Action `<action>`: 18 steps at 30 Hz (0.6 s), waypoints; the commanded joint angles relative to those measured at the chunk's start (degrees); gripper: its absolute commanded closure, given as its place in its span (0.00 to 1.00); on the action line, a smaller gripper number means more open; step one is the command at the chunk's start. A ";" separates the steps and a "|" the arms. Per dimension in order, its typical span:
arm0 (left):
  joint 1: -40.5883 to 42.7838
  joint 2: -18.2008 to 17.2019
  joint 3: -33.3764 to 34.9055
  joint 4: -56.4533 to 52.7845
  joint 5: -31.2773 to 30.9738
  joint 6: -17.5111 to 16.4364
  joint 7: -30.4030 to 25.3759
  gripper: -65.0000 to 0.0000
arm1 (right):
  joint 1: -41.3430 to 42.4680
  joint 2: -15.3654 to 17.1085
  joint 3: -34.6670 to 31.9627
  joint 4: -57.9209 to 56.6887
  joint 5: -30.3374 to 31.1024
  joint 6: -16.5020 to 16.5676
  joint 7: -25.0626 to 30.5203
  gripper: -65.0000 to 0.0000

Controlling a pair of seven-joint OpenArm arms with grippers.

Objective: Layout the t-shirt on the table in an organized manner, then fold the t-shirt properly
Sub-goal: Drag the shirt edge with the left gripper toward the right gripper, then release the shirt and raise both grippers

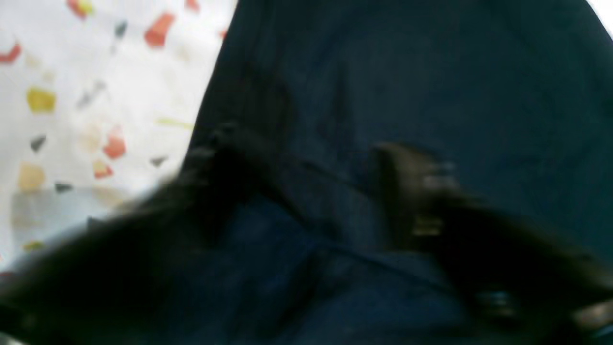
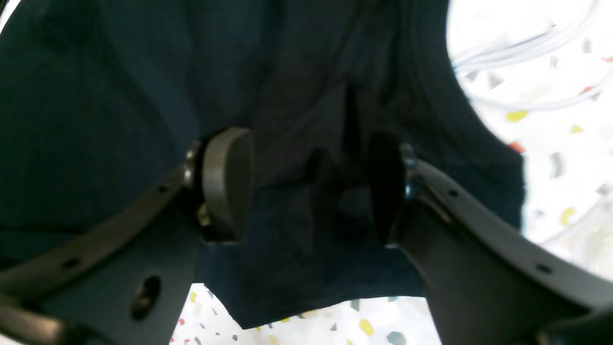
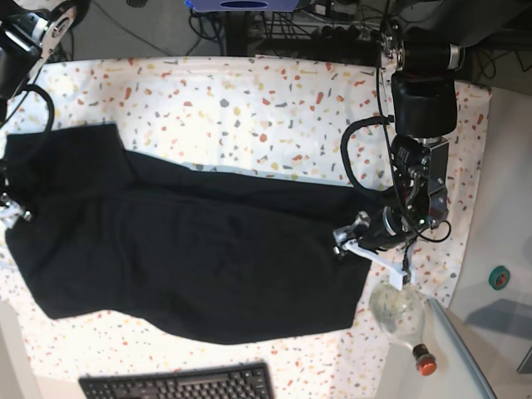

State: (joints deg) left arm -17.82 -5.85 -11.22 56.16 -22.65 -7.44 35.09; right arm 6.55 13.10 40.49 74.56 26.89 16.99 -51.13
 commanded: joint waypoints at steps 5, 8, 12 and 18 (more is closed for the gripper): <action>2.57 -0.88 -10.80 6.83 -0.51 -1.39 -1.20 0.00 | -8.00 -2.16 0.43 16.47 1.19 0.28 0.28 0.45; 9.52 -0.88 -15.46 13.68 -0.51 -9.04 -1.03 0.00 | -14.68 -7.26 0.43 22.71 1.19 0.28 -0.60 0.45; 18.84 -0.88 -20.12 19.22 -0.33 -20.65 -1.11 0.00 | -19.60 -12.97 0.35 22.97 1.19 0.37 2.47 0.45; 26.84 -1.58 -27.06 21.77 -0.25 -24.60 -1.11 0.00 | -19.78 -15.96 -0.01 14.09 1.19 0.46 6.96 0.45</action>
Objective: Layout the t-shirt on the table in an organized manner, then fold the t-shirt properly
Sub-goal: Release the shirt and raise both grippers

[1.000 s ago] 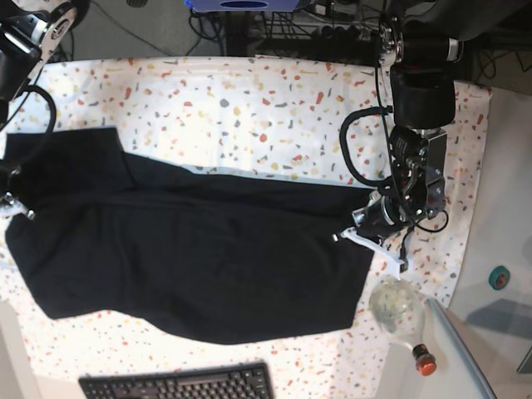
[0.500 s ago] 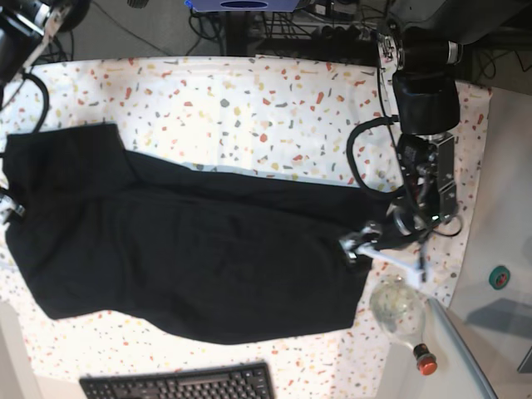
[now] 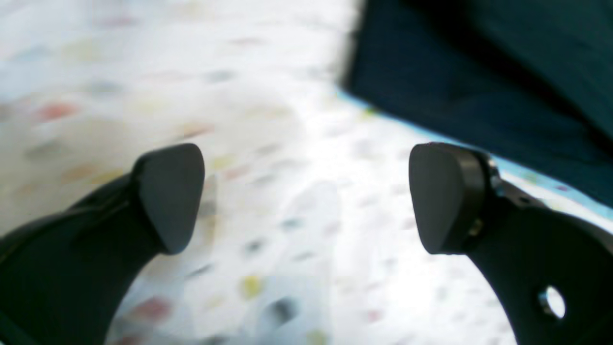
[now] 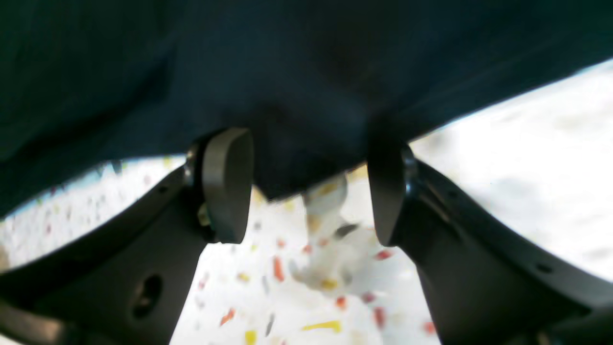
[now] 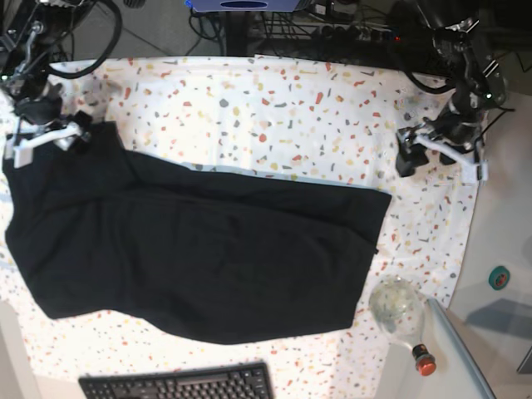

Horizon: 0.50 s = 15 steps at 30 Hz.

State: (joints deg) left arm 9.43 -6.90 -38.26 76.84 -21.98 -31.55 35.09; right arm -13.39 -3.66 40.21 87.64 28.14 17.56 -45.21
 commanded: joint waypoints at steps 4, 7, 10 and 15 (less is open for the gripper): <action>0.90 -2.20 -0.64 1.10 -1.10 -0.49 -1.11 0.00 | 1.21 0.72 0.45 -4.25 -0.05 -0.11 1.21 0.45; 1.34 -2.29 -0.82 1.10 -1.10 -0.49 -1.11 0.00 | 1.30 0.63 0.45 -6.27 -0.05 -0.11 1.47 0.45; 1.43 -2.29 -0.82 1.10 -1.10 -0.49 -1.11 0.00 | 1.56 0.80 0.45 -8.29 -0.05 -0.11 1.56 0.45; 1.25 -2.03 -0.38 1.10 -1.10 -0.49 -1.11 0.00 | 2.53 0.98 0.28 -9.97 -0.05 -0.11 1.56 0.45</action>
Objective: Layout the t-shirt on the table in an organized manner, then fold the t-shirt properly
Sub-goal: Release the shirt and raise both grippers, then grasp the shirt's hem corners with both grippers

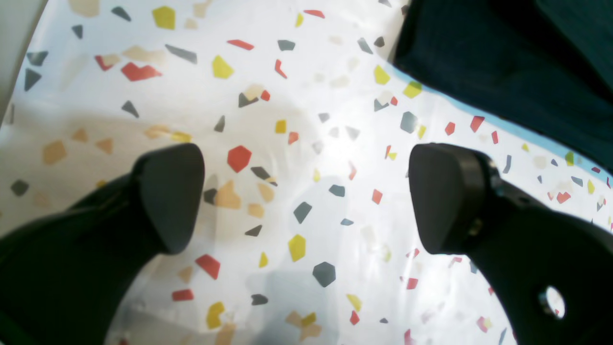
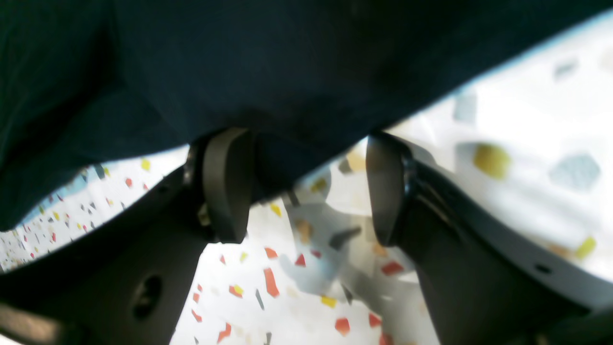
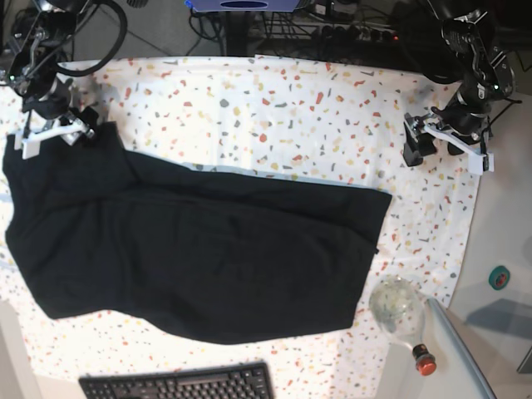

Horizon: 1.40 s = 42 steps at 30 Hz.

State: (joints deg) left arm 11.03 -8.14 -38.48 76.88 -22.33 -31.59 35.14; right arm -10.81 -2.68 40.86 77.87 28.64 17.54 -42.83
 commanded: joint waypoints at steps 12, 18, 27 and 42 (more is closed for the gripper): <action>-0.43 -0.96 -0.60 0.88 -0.75 -0.45 -1.16 0.00 | -0.22 -0.18 -0.47 0.42 -0.56 -0.09 -1.00 0.92; -0.52 -0.87 -0.07 0.44 -0.75 -0.45 -1.16 0.00 | -0.05 -0.27 -0.47 0.42 -0.56 -0.09 -1.17 1.00; -0.61 -0.78 -0.07 0.44 -0.66 -0.45 -1.16 0.00 | -0.40 -0.53 -0.47 6.75 -0.56 -0.44 -3.72 1.00; -0.17 -0.52 0.02 0.44 -0.49 -0.45 -1.16 0.00 | 18.32 5.62 -3.10 9.74 -1.00 -1.14 -15.41 1.00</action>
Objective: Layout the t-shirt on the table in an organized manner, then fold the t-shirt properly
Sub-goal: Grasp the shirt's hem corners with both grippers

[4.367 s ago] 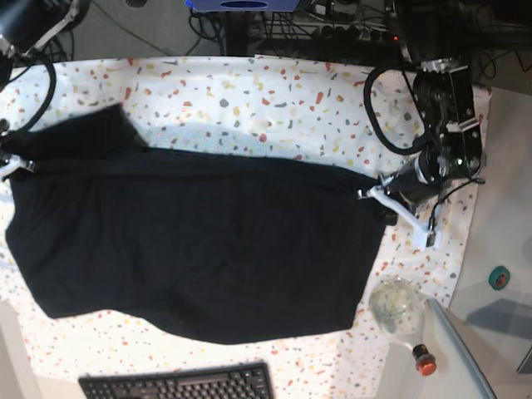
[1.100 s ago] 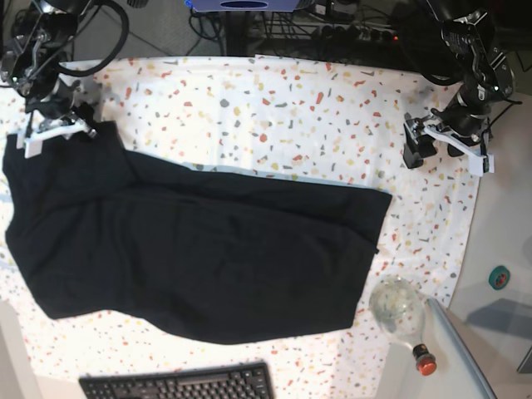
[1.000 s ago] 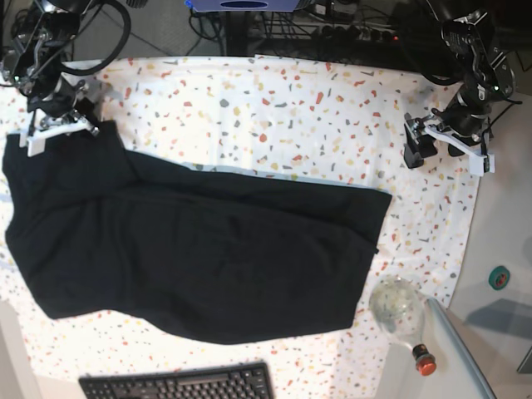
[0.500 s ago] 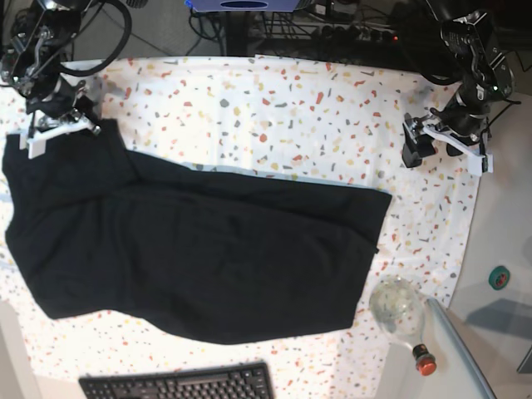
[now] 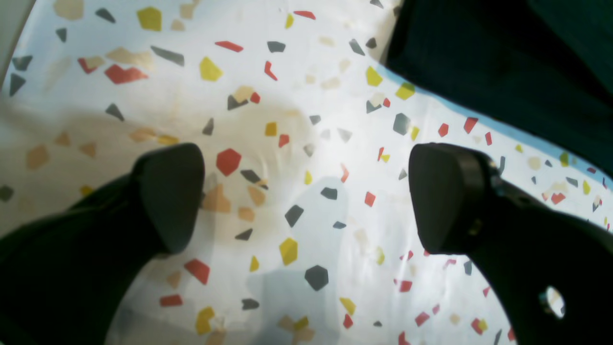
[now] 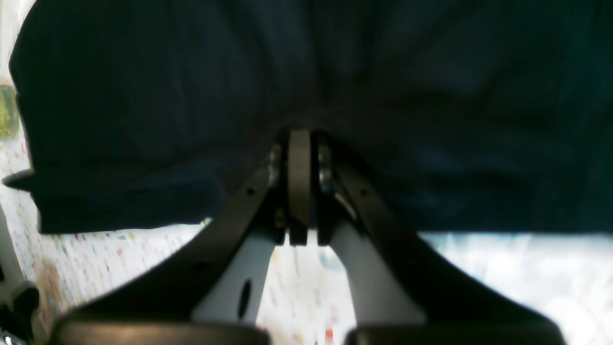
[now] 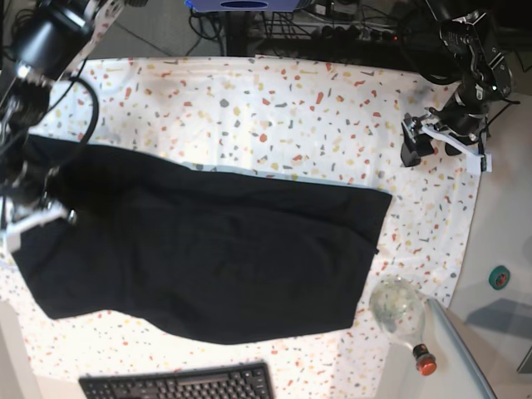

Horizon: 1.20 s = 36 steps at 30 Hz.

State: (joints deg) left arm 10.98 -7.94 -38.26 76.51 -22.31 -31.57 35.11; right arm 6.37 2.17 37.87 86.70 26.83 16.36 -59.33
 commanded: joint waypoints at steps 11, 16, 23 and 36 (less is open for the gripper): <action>0.05 -0.98 2.88 -0.42 -0.42 -0.47 -1.14 0.00 | 15.21 11.14 -14.53 -17.38 1.08 -6.65 1.62 0.80; -0.30 -0.54 6.92 -2.27 -0.42 -0.12 -2.45 0.00 | 5.10 10.26 -14.35 -0.41 1.26 -6.65 1.88 0.40; -4.79 0.60 12.99 -10.09 -0.86 5.15 -11.86 0.00 | -15.38 5.78 -14.44 20.95 1.26 -6.65 14.01 0.43; -15.77 4.21 12.19 -22.05 -0.95 5.51 -11.86 0.00 | -24.00 -4.68 6.13 14.54 6.71 -6.03 23.07 0.42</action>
State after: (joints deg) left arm -4.71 -4.14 -26.48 54.89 -23.92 -26.15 19.77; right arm -17.65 -2.96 44.10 100.44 33.12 10.00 -36.67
